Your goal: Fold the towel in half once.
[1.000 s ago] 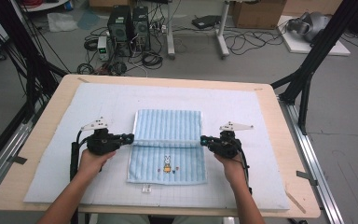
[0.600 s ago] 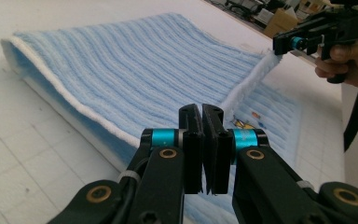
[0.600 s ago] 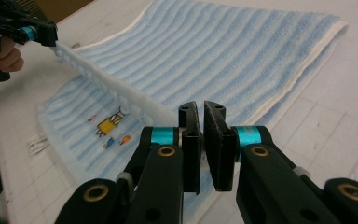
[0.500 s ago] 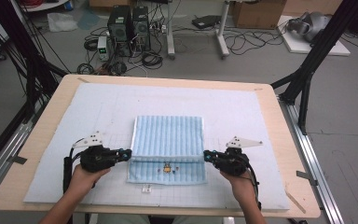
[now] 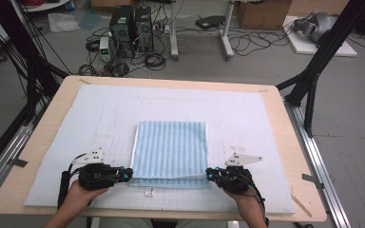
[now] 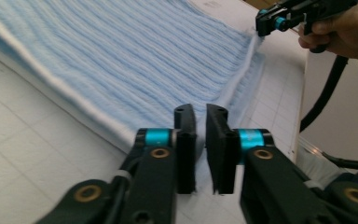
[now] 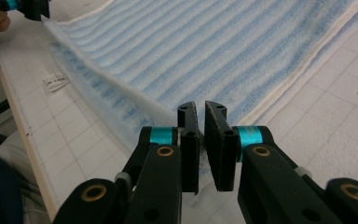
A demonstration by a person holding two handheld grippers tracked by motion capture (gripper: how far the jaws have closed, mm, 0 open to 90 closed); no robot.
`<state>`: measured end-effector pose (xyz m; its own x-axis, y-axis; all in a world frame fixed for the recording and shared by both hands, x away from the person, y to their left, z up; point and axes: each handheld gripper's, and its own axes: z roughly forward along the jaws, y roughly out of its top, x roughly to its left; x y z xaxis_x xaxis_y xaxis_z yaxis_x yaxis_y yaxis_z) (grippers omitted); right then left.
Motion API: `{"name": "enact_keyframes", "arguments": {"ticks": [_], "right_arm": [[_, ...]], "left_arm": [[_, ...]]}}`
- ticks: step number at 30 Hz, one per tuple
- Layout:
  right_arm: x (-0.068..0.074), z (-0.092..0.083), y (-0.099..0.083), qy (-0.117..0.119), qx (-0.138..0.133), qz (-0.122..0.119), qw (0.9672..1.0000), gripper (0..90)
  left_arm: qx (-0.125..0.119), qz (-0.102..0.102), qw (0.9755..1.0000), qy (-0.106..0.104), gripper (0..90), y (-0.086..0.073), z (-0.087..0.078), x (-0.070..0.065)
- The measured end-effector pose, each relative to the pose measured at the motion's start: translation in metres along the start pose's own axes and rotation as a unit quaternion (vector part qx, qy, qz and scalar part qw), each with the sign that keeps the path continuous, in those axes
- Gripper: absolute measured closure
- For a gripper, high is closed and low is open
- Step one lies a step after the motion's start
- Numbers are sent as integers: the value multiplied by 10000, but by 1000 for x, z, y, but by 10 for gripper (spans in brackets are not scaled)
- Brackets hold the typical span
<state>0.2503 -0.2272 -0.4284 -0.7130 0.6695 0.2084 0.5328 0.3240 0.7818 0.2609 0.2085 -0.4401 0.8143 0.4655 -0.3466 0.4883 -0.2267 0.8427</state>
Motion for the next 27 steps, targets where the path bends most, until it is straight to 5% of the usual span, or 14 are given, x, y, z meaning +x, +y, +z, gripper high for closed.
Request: {"name": "enact_keyframes", "arguments": {"ticks": [1,5,12,15,21,27], "right_arm": [[0,-1,0,4,-30,12,10000,813],[-5,-5,2,-52,-208,176,9996,720],[-9,3,11,-193,-354,233,9989,662],[-8,13,14,-234,-151,131,9995,655],[-7,23,15,-285,-30,24,9996,621],[-7,36,16,-90,218,-116,9997,706]], "left_arm": [[-46,-51,10000,-12,672,1,0,1],[-457,-134,9988,116,592,10,-4,4],[-856,-189,9945,581,559,29,-1,19],[-657,-268,9942,803,563,29,5,24],[-414,-284,9947,896,570,22,13,28],[-38,-212,9985,499,734,20,22,18]]}}
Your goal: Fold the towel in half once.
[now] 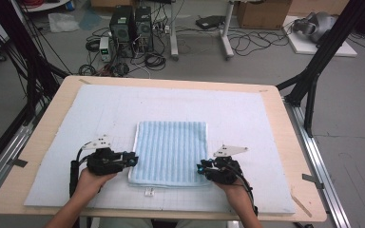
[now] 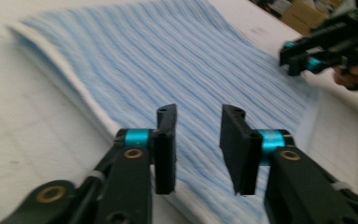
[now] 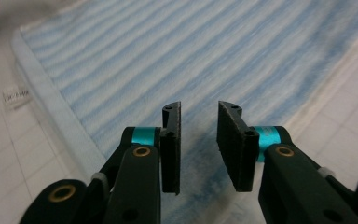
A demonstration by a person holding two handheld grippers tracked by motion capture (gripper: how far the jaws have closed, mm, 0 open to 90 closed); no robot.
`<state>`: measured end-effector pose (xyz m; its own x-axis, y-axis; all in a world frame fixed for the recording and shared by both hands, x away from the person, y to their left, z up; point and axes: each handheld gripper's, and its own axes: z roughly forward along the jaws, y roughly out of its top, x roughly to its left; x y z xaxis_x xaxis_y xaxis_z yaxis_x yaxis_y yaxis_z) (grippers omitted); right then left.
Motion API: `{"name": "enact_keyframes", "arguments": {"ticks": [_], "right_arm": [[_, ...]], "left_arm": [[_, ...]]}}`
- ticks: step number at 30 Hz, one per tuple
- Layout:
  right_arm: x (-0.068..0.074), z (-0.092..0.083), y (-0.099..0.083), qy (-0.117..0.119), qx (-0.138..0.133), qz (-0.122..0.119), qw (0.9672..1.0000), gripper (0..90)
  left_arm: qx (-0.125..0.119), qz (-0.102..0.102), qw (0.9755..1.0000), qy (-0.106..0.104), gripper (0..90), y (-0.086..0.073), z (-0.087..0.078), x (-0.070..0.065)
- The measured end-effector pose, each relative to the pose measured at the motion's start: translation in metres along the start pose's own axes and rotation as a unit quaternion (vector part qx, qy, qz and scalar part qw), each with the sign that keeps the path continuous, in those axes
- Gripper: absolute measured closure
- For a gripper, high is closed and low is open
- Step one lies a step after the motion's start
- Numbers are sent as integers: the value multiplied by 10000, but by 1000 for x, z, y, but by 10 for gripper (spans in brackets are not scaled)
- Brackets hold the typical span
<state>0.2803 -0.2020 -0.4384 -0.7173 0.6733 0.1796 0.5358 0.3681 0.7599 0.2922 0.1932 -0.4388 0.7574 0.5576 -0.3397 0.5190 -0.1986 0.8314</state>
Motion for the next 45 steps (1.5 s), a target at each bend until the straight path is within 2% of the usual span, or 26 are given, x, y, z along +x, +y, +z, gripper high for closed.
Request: {"name": "enact_keyframes", "arguments": {"ticks": [1,2,3,5,6,7,13,14,15,18,19,21,22,23,27,29,30,31,33,36,39,41,42,43,44,45], "right_arm": [[1,5,-2,-103,249,-151,9995,714],[0,6,-4,-91,300,-126,9994,716],[-1,6,-4,-15,299,-61,9995,716],[-3,4,-5,45,337,-60,9994,716],[-3,4,-5,45,337,-60,9994,716],[-1,1,-7,-14,386,-263,9989,717],[1,-6,-8,-122,558,-495,9971,708],[0,-7,-9,-51,556,-415,9976,679],[-1,-7,-9,-13,542,-366,9979,665],[-2,-6,-8,71,501,-276,9983,639],[-4,-8,-5,127,310,-134,9993,622],[-10,-10,1,66,22,-32,10000,616],[-10,-10,1,66,22,-32,10000,616],[-18,-10,10,-95,-248,56,9996,613],[-32,0,27,-372,-402,162,9984,624],[-40,7,37,-488,-517,220,9972,646],[-44,11,42,-548,-557,245,9966,661],[-47,16,47,-600,-565,280,9962,674],[-54,26,57,-724,-579,351,9951,701],[-63,42,69,-872,-454,408,9943,730],[-69,58,79,-1120,-222,345,9929,751],[-75,66,81,-1238,-152,405,9914,764],[-75,66,81,-1238,-152,405,9914,764],[-81,73,80,-1368,-31,467,9895,772],[-81,73,80,-1368,-31,467,9895,772],[-89,77,76,-1460,100,572,9876,775]], "left_arm": [[197,74,9998,-24,743,-3,4,-3],[197,74,9998,-24,742,-3,4,-3],[402,92,9992,1,737,-6,8,-4],[577,86,9983,6,720,-10,11,-5],[577,86,9983,6,705,-10,11,-5],[640,113,9979,32,702,-11,12,-7],[846,278,9960,-114,719,-16,12,-19],[883,311,9955,-168,724,-17,12,-21],[922,311,9947,-342,725,-18,11,-23],[840,294,9954,-352,711,-15,8,-23],[556,195,9979,-258,655,-9,4,-18],[199,138,9997,-53,618,1,0,-9],[199,138,9997,-53,617,1,0,-9],[-99,129,9997,171,613,13,0,2],[-477,110,9970,599,597,35,10,28],[-400,162,9960,780,599,46,20,39],[-400,162,9960,780,602,46,20,39],[-411,96,9953,866,611,55,29,50],[-392,50,9940,1022,622,61,38,59],[-325,-84,9925,1175,646,67,50,73],[-171,-186,9909,1323,701,70,61,85],[-114,-172,9903,1377,752,70,64,87],[-2,-223,9897,1413,752,69,68,90],[168,-194,9887,1479,766,66,74,93],[168,-194,9887,1479,775,66,74,93],[325,-149,9882,1488,777,63,78,94]]}}
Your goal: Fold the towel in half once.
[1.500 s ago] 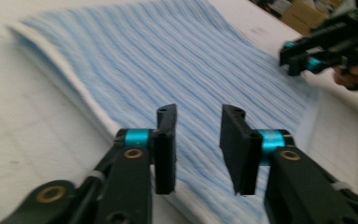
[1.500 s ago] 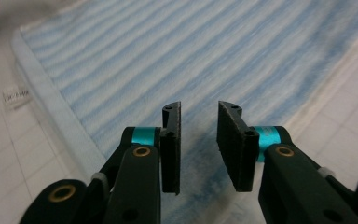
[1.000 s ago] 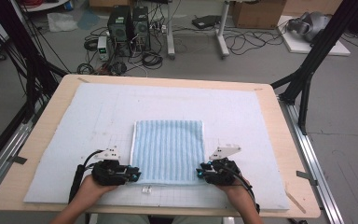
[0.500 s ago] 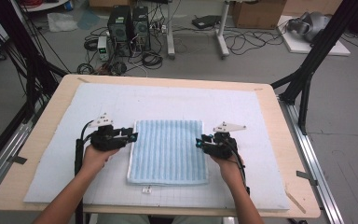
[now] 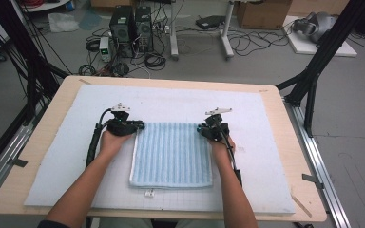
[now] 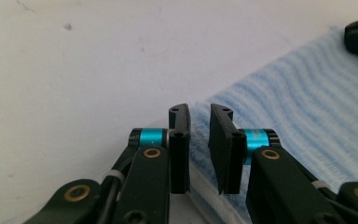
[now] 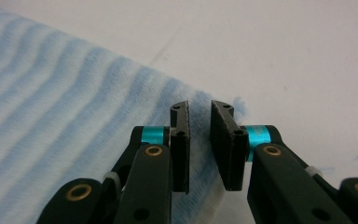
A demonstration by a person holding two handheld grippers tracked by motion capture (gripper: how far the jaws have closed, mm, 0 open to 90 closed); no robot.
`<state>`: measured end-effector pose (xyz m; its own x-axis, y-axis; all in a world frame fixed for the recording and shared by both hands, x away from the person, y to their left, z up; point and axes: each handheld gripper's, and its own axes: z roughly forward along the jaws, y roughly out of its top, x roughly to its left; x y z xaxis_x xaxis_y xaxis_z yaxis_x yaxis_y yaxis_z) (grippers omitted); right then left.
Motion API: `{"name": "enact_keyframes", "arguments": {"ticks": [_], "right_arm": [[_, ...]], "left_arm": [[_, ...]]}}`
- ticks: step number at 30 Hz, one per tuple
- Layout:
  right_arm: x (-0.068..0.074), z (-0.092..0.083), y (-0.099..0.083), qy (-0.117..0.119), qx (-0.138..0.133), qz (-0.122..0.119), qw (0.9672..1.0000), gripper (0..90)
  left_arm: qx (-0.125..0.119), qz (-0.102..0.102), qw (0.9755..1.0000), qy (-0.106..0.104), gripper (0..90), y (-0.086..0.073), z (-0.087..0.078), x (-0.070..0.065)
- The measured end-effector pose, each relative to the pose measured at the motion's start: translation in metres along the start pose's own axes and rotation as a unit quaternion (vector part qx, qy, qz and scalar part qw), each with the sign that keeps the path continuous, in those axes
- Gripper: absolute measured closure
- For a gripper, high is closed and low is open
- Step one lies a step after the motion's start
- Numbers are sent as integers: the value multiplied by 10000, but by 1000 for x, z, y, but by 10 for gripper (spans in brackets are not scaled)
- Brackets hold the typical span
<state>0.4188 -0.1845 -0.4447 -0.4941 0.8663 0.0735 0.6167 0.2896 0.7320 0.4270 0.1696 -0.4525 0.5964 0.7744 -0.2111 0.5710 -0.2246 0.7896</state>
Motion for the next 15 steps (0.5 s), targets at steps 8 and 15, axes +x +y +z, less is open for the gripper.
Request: {"name": "enact_keyframes", "arguments": {"ticks": [8,15], "right_arm": [[-15,-8,-2,-235,-53,317,9992,719],[-25,-5,-1,-144,-333,558,9978,632]], "left_arm": [[-190,119,9981,566,643,5,-6,0],[-108,-176,9983,550,540,6,3,15]]}}
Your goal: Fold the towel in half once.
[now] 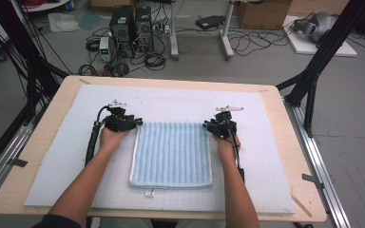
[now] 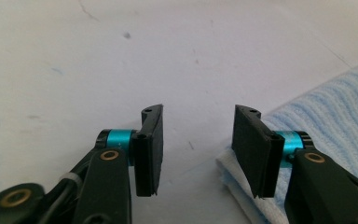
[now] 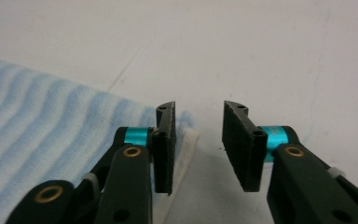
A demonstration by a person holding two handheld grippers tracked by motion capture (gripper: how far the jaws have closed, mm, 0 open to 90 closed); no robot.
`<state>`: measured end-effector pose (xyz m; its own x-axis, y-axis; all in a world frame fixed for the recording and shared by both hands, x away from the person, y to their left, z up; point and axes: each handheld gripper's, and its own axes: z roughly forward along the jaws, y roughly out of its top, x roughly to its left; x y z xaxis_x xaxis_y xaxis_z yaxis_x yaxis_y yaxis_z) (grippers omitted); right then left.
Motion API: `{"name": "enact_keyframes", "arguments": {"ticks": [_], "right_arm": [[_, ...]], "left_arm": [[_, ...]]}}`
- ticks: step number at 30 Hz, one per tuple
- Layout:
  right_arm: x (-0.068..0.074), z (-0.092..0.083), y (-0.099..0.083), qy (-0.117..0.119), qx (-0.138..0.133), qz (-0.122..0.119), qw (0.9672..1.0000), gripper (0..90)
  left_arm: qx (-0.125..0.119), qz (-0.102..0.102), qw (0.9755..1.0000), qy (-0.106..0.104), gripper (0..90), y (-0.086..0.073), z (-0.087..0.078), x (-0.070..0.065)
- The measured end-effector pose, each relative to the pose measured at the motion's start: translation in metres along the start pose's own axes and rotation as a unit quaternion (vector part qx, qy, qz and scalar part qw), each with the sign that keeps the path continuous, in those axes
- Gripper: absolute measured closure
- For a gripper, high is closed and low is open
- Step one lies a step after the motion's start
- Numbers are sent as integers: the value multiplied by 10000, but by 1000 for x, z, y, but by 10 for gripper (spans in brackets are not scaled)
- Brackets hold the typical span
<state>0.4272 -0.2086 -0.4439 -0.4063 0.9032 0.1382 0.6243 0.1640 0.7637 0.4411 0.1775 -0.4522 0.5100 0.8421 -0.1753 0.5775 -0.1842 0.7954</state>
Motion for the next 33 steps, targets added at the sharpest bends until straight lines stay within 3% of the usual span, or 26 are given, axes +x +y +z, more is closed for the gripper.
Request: {"name": "enact_keyframes", "arguments": {"ticks": [2,3,4,5,6,8,11,15,16,18,19,20,21,22,23,24,25,26,28,31,33], "right_arm": [[-1,6,-4,24,104,27,9999,637],[-1,6,-3,-6,114,-21,9999,666],[-1,6,-3,-37,127,-151,9998,707],[-1,5,-3,55,143,-195,9997,826],[0,6,-3,194,160,-179,9995,849],[4,6,-2,67,173,-356,9992,865],[3,4,-2,-41,139,-186,9997,872],[4,4,-2,-278,81,-267,9992,870],[5,5,-2,-300,67,-247,9992,867],[4,4,-2,-302,39,-249,9992,794],[4,4,-2,-302,39,-249,9992,794],[4,2,-1,-315,8,-223,9993,745],[1,-4,0,-211,-123,-202,9995,677],[1,-4,0,-211,-123,-202,9995,677],[0,-14,0,-108,-250,-198,9994,598],[-1,-19,-1,-88,-276,-217,9993,552],[-1,-25,-2,-95,-322,-270,9991,507],[-1,-25,-2,-95,-322,-270,9991,507],[-5,-41,-8,46,-346,-319,9989,406],[-7,-52,-11,202,-378,-339,9985,366],[-6,-69,-17,164,-520,-396,9977,242]], "left_arm": [[29,90,10000,-5,563,0,1,-2],[76,232,9997,-86,617,0,2,-5],[76,232,9997,-86,718,0,2,-5],[130,408,9988,-232,813,1,3,-9],[124,515,9985,-171,869,2,5,-11],[104,433,9990,-96,881,4,7,-12],[100,302,9995,-17,885,8,12,-8],[122,331,9994,-1,875,9,14,-8],[73,378,9993,12,843,9,13,-8],[-14,258,9997,50,641,10,8,-3],[-14,258,9997,50,584,10,8,-3],[-137,117,9998,-41,584,10,4,0],[-385,3,9990,-221,522,9,-7,4],[-385,3,9990,-221,509,9,-7,4],[-665,-38,9970,-396,480,6,-19,6],[-665,-38,9970,-396,451,6,-19,6],[-868,-4,9950,-502,423,2,-30,6],[-868,-4,9950,-502,394,2,-30,6],[-1160,-49,9914,-598,309,-4,-45,6],[-1327,-68,9895,-575,206,-8,-53,5],[-1366,-10,9879,-740,198,-11,-60,5]]}}
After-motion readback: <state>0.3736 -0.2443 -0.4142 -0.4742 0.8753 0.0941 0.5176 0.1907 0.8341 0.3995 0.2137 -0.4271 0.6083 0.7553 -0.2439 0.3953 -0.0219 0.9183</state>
